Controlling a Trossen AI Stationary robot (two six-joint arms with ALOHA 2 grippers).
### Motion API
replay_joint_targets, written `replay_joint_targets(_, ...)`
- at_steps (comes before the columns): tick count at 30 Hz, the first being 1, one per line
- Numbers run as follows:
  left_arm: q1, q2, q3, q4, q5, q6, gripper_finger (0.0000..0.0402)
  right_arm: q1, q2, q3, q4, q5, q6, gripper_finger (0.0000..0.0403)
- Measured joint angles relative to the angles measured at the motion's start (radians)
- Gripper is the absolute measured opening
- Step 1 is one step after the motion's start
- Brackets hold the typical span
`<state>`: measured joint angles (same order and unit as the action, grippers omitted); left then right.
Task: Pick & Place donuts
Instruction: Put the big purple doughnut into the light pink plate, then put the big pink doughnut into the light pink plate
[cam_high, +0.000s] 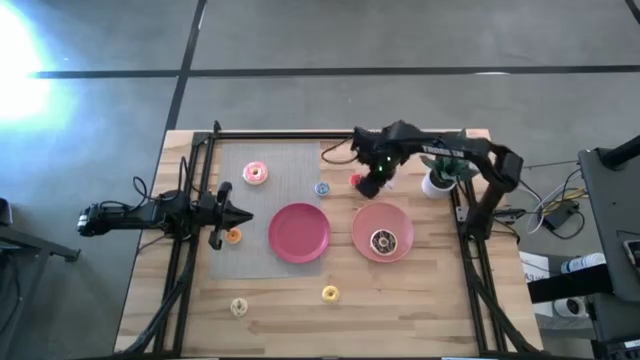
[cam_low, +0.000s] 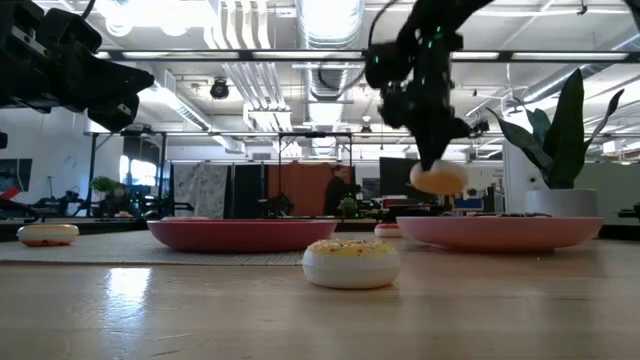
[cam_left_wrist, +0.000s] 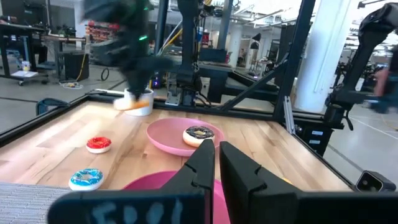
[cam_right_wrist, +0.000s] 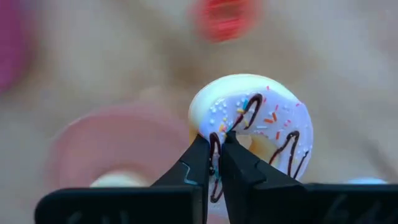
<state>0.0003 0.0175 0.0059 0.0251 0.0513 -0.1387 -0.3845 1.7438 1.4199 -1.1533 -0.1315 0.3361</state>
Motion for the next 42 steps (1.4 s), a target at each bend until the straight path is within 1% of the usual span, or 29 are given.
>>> replay_joint_targets(1,0.0,0.0,0.0,0.0,0.0,0.0,0.0,0.036,-0.011,-0.002,-0.001,-0.04,-0.017,0.0016)
replay_joint_targets(3,0.0,0.0,0.0,0.0,0.0,0.0,0.0,0.114,-0.024,-0.016,-0.014,-0.082,-0.046,0.0016)
replay_joint_targets(6,0.0,0.0,0.0,0.0,0.0,0.0,0.0,0.22,-0.023,-0.057,-0.058,-0.089,-0.065,0.0016)
replay_joint_targets(9,0.0,0.0,0.0,0.0,0.0,0.0,0.0,0.288,-0.019,-0.105,-0.044,-0.079,-0.02,0.0016)
replay_joint_targets(12,0.0,0.0,0.0,0.0,0.0,0.0,0.0,0.311,-0.011,-0.156,-0.027,-0.079,0.049,0.0015)
replay_joint_targets(15,0.0,0.0,0.0,0.0,0.0,0.0,0.0,0.308,-0.014,-0.2,0.024,-0.074,0.087,0.0015)
replay_joint_targets(18,0.0,0.0,0.0,0.0,0.0,0.0,0.0,0.308,-0.014,-0.223,0.027,0.002,0.128,0.0021)
replay_joint_targets(20,0.0,0.0,0.0,0.0,0.0,0.0,0.0,0.308,-0.02,-0.228,0.03,0.03,0.152,0.0031)
replay_joint_targets(25,0.0,0.0,0.0,0.0,0.0,0.0,0.0,0.308,-0.028,-0.235,0.031,0.056,0.162,0.0059)
replay_joint_targets(29,0.0,0.0,0.0,0.0,0.0,0.0,0.0,0.308,-0.028,-0.25,0.044,0.046,0.169,0.009)
replay_joint_targets(32,0.0,0.0,0.0,0.0,0.0,0.0,0.0,0.308,-0.03,-0.251,0.046,-0.002,0.178,0.0125)
replay_joint_targets(38,0.0,0.0,0.0,0.0,0.0,0.0,0.0,0.308,-0.036,-0.226,0.039,-0.005,0.146,0.0211)
replay_joint_targets(40,0.0,0.0,0.0,0.0,0.0,0.0,0.0,0.308,-0.036,-0.21,0.018,0.024,0.129,0.0232)
replay_joint_targets(42,0.0,0.0,0.0,0.0,0.0,0.0,0.0,0.309,-0.036,-0.197,-0.014,0.103,0.128,0.0246)
